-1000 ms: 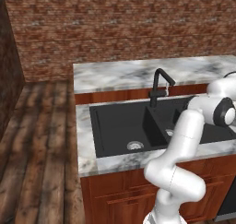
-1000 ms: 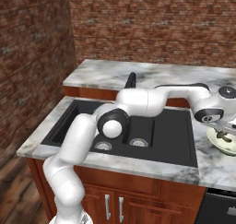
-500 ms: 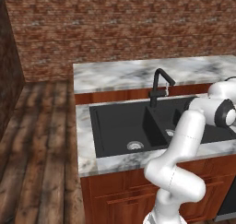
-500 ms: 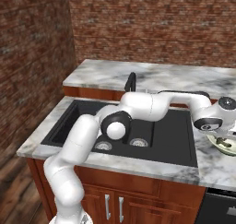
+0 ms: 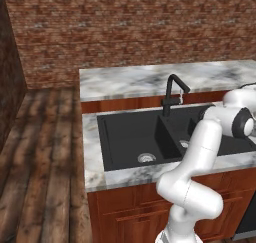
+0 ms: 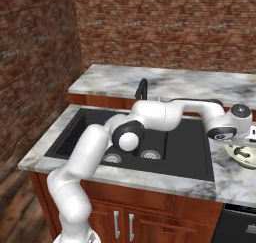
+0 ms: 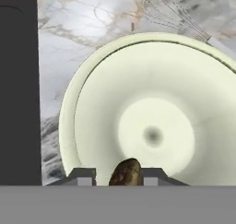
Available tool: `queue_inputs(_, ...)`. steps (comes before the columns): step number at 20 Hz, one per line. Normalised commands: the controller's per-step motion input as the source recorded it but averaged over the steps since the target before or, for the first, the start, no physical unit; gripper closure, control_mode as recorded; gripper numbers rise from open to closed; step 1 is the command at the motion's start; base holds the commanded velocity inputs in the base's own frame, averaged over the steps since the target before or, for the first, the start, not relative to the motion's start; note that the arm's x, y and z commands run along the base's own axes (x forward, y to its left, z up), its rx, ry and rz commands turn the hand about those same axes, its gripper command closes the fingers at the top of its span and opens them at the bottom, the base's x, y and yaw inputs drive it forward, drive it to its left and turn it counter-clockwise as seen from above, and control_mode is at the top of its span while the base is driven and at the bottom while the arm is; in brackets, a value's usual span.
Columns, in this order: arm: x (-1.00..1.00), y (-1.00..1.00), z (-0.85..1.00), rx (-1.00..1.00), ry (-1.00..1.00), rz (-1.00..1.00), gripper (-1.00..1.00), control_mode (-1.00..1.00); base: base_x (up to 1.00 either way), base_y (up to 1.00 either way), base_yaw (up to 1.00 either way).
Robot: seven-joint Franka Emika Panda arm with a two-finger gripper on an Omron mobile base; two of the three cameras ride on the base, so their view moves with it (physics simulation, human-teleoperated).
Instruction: Pick the mushroom from the sink and place it in the bowl. Then pick the bowl and place it in the microwave. Then close the microwave door and press the start button.
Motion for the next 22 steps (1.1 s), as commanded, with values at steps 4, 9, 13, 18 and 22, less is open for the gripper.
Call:
queue_inputs(4,0.42,-0.03,0.00,-0.02,0.00,0.05,-1.00,-1.00,0.00,0.00,0.00)
queue_inputs(9,0.36,-0.14,0.00,0.00,0.00,0.06,-1.00,-1.00,0.00,0.00,0.00)
queue_inputs(13,-0.11,-0.08,0.09,-0.02,0.00,0.05,-1.00,-1.00,0.00,0.00,0.00)
queue_inputs(18,-0.37,0.34,0.09,-0.26,0.13,0.06,-1.00,-1.00,0.00,0.00,0.00)
queue_inputs(22,-0.11,0.50,-0.15,-0.42,0.26,0.07,-1.00,-1.00,0.00,0.00,0.00)
